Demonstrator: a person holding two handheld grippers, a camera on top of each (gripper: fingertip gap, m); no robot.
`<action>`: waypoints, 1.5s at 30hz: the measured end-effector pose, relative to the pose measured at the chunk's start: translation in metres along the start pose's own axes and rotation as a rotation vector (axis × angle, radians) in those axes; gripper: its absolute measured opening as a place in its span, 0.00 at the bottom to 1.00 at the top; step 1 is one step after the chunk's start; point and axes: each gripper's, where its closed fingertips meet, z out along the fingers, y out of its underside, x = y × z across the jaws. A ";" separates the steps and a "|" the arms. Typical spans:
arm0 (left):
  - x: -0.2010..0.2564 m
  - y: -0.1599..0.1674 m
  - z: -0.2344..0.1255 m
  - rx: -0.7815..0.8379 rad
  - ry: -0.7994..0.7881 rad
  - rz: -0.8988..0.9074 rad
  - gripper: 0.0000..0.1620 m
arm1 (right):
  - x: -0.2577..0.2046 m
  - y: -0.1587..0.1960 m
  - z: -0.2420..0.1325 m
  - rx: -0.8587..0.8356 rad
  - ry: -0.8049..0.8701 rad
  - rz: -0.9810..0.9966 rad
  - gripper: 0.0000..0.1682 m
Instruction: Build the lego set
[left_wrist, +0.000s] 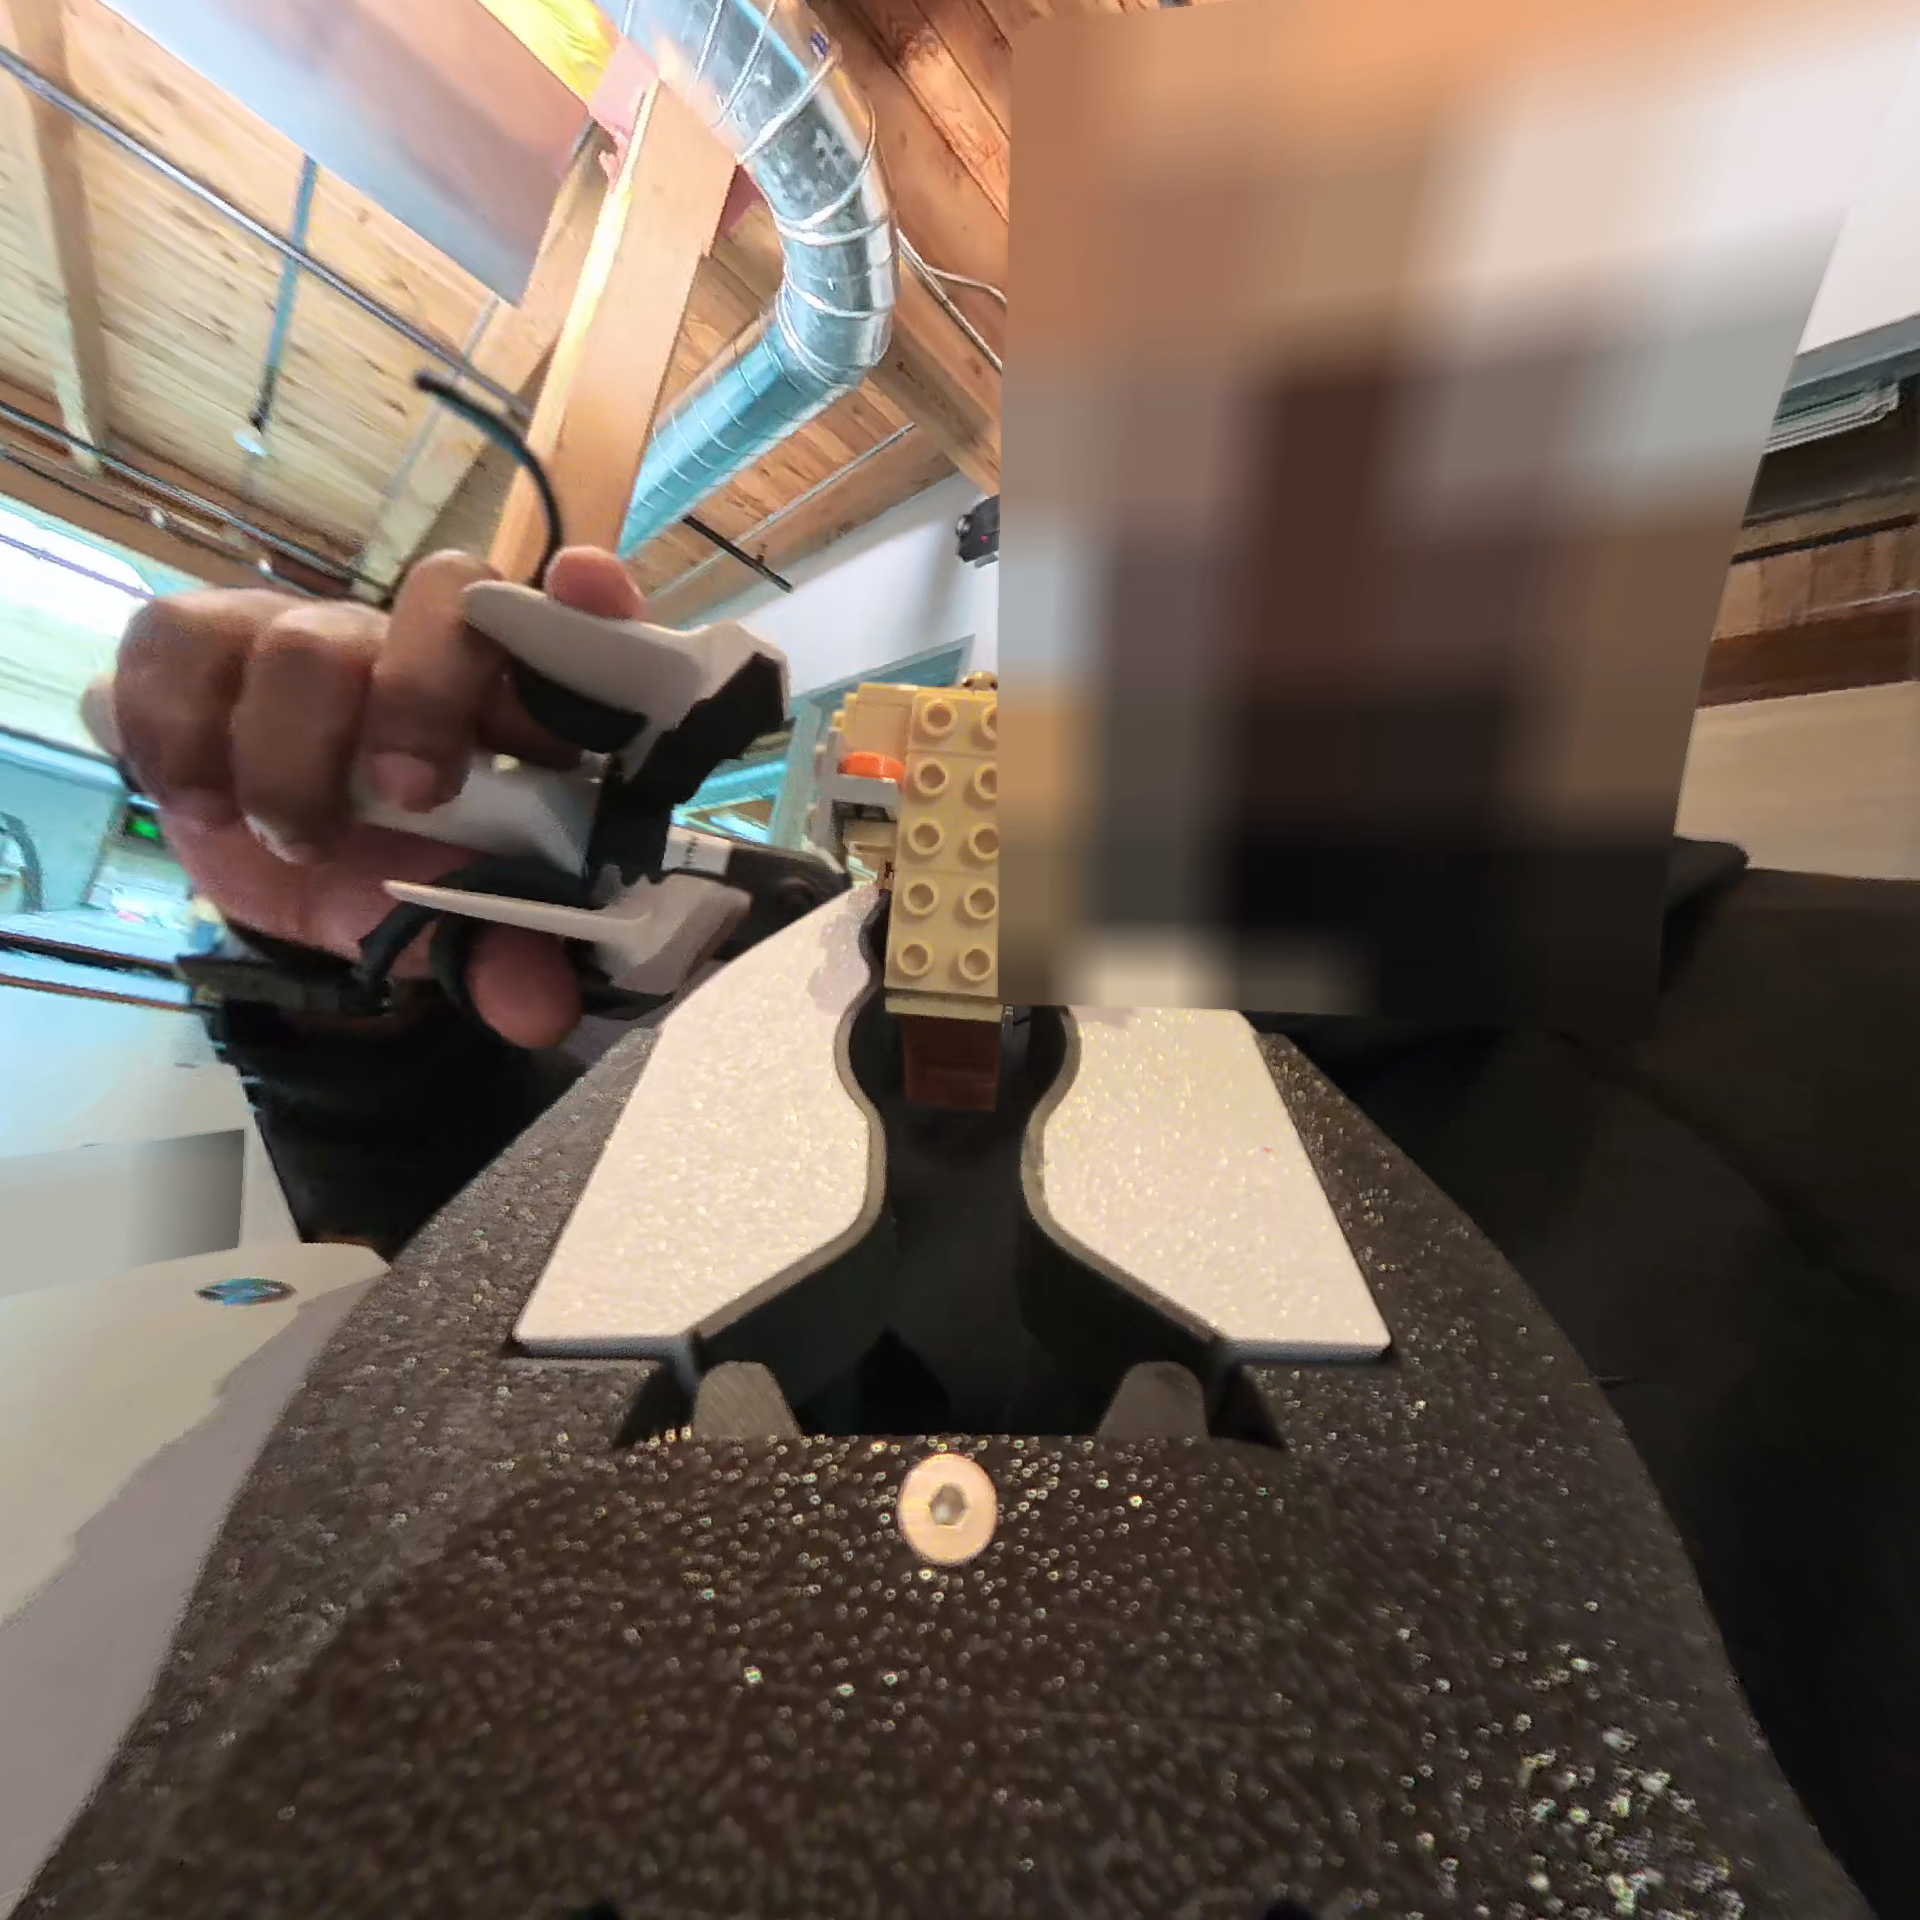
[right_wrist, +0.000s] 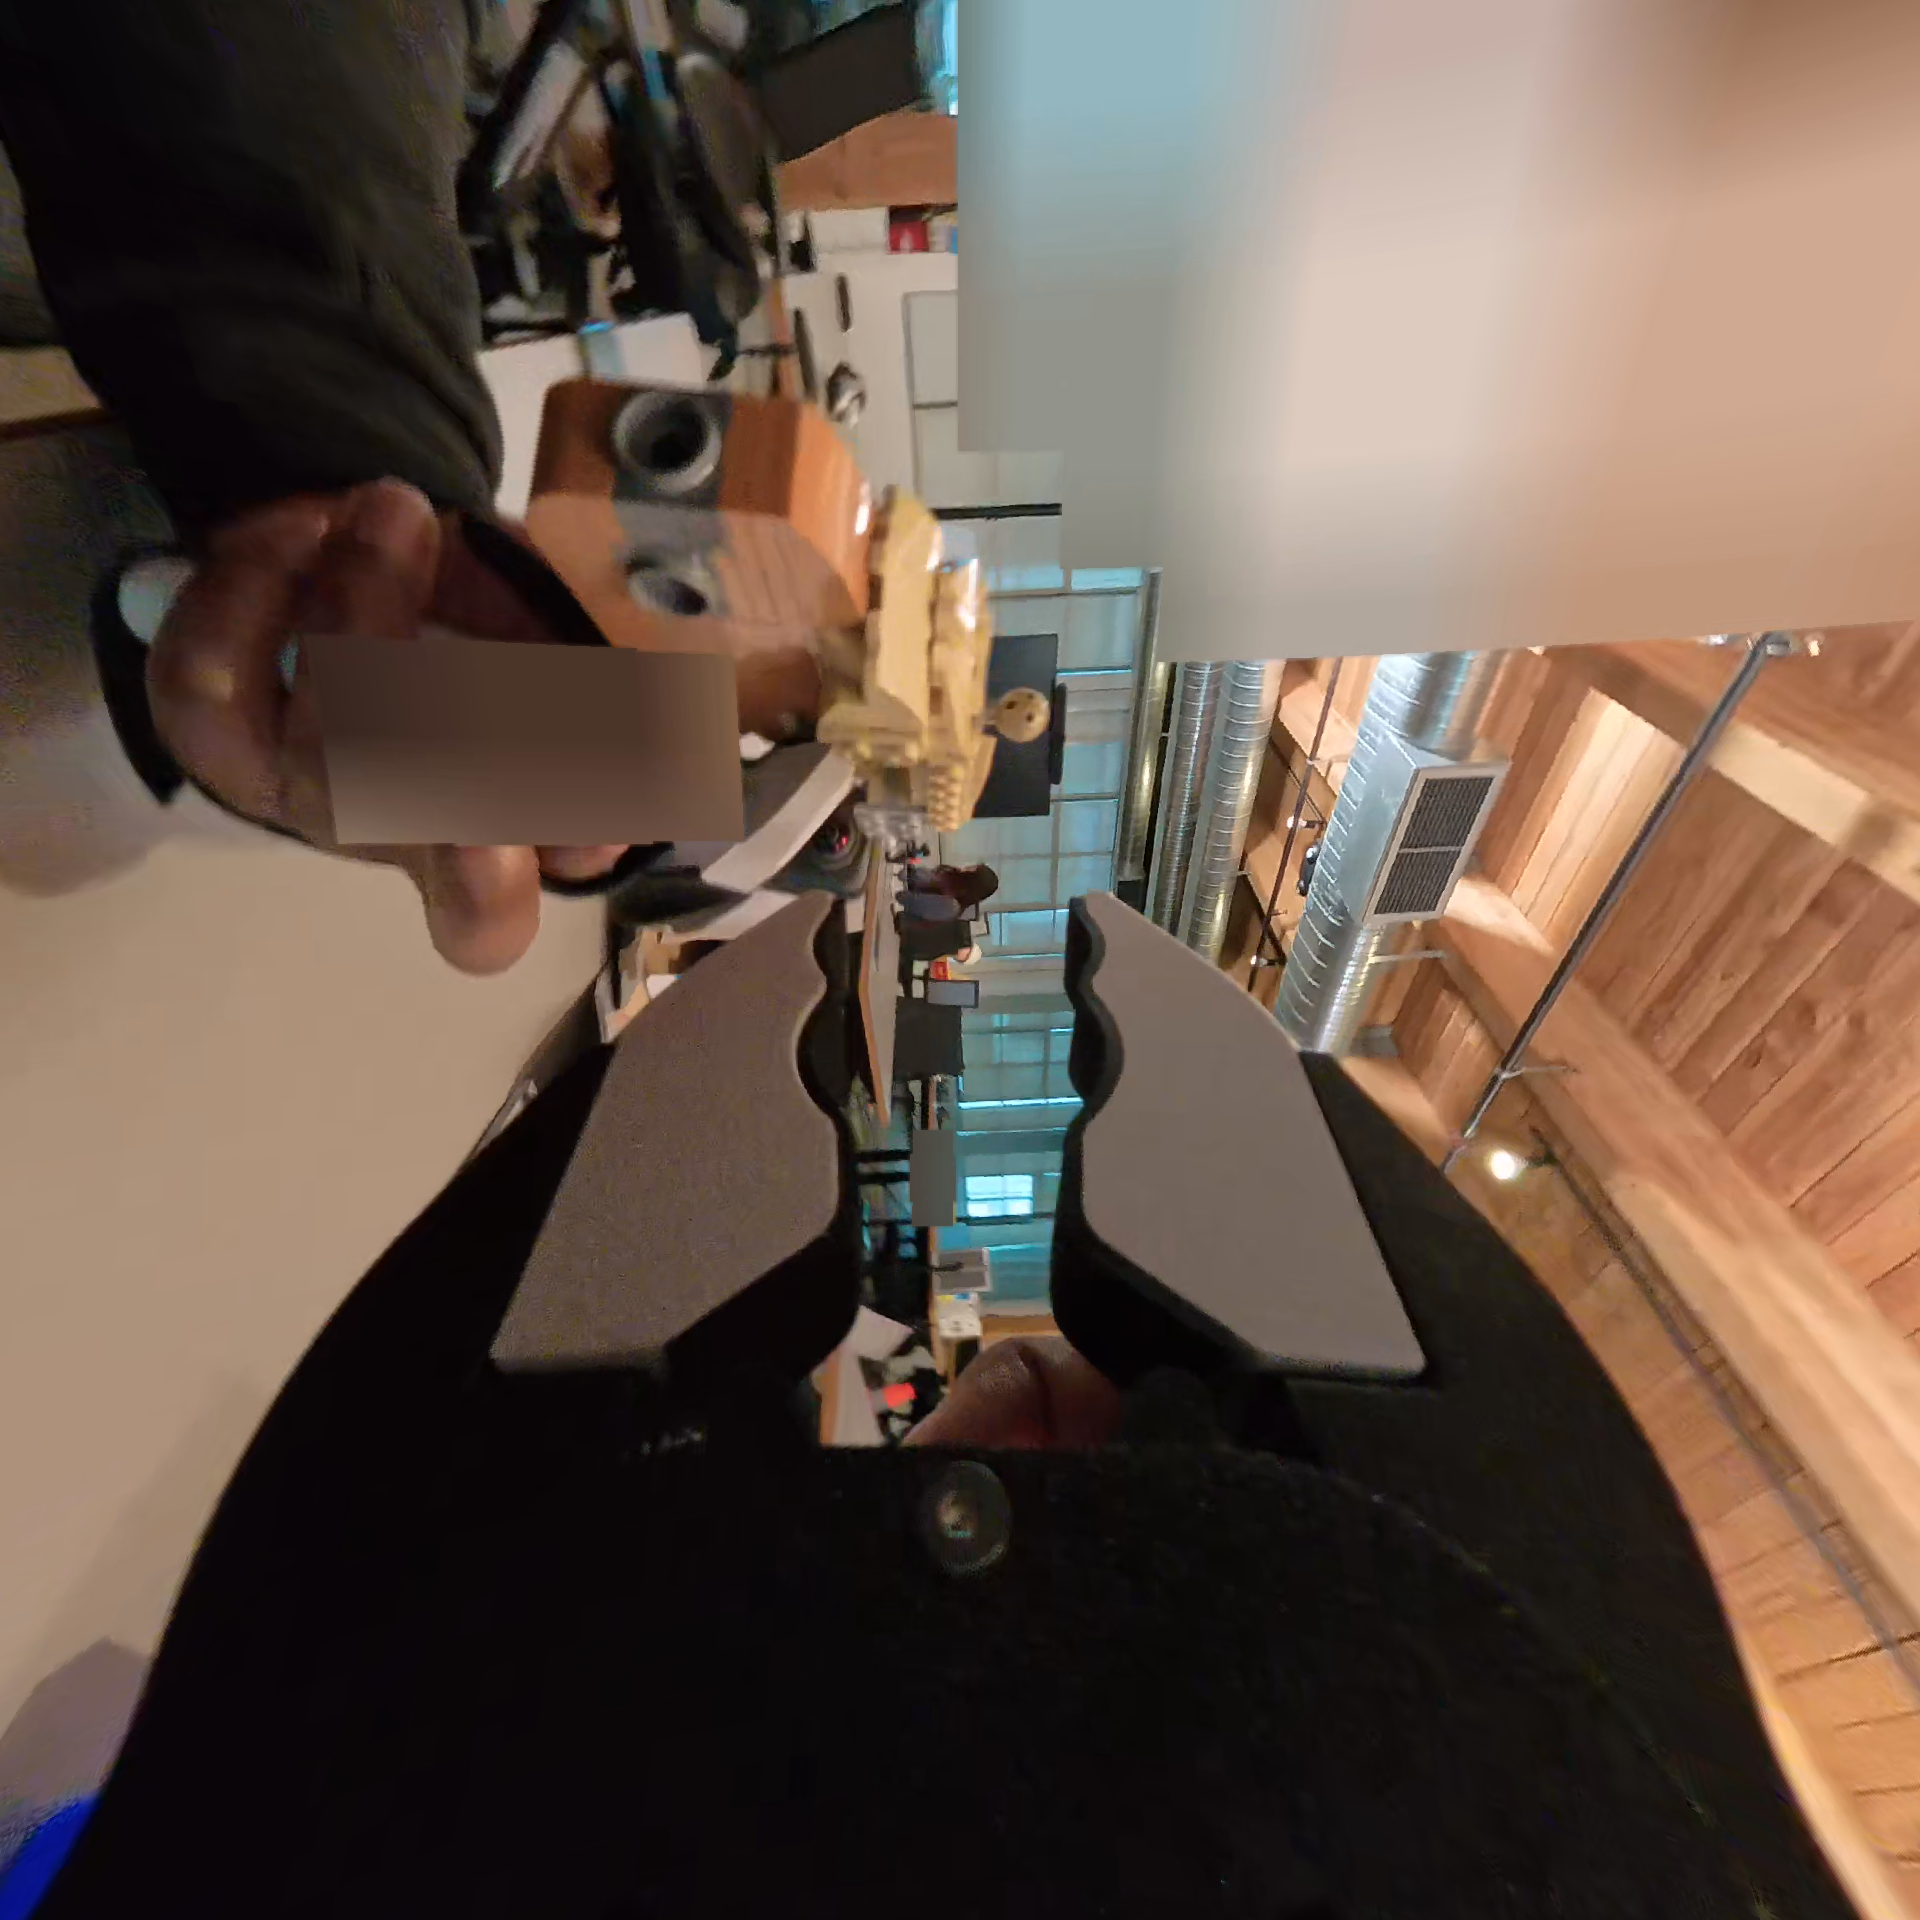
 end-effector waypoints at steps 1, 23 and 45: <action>-0.007 -0.009 -0.002 -0.013 0.004 -0.009 0.14 | 0.006 0.007 -0.001 0.019 0.018 0.050 0.23; -0.107 -0.065 -0.045 0.076 0.156 -0.242 0.14 | 0.000 0.121 0.007 0.088 0.011 0.295 0.19; -0.110 -0.047 -0.044 0.017 0.143 -0.308 0.14 | -0.015 0.110 0.006 0.082 -0.096 0.195 0.09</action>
